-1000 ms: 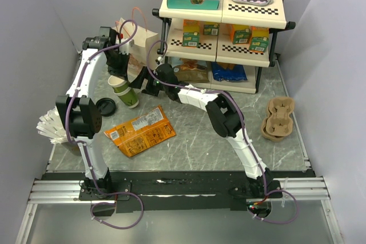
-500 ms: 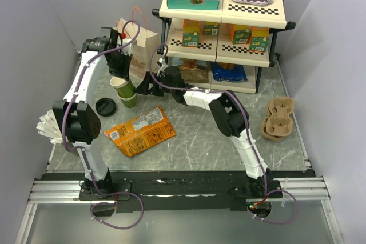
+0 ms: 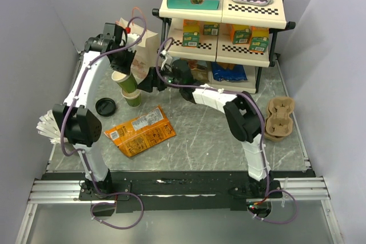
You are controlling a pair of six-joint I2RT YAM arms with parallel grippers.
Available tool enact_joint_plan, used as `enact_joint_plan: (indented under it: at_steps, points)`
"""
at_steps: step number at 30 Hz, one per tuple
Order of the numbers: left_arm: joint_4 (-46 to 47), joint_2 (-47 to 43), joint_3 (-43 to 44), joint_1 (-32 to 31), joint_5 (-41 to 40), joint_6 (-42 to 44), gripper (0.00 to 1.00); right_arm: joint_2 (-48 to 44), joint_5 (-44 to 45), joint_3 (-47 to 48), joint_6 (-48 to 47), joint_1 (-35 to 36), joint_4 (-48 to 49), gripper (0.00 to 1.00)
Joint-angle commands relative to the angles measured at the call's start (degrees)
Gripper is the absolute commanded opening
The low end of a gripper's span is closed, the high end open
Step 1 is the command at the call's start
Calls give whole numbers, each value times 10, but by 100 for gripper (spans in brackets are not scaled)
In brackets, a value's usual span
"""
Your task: Pack the takeout coffee
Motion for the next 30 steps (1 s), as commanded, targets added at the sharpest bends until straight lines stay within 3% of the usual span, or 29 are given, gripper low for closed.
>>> enact_joint_plan:
  at_steps: [1, 6, 9, 14, 20, 26, 30]
  points:
    - [1, -63, 31, -14, -30, 18, 1, -91, -25, -19, -51, -9, 8, 100]
    - [9, -100, -12, -20, -41, 21, 1, -150, -25, -70, -71, -24, -15, 100]
    - [-7, -138, -13, -30, -33, 31, 1, -249, -23, -128, -116, -41, -47, 100]
    - [-31, -198, -45, -81, 33, 48, 1, -392, 16, -224, -183, -80, -181, 100]
    - [-15, -229, -143, -236, 40, 53, 1, -584, 72, -306, -266, -163, -341, 100]
    - [45, -158, -131, -380, 1, 68, 1, -695, 140, -367, -318, -214, -421, 100]
    - [109, -93, -129, -435, -39, 66, 1, -754, 181, -414, -324, -223, -433, 100]
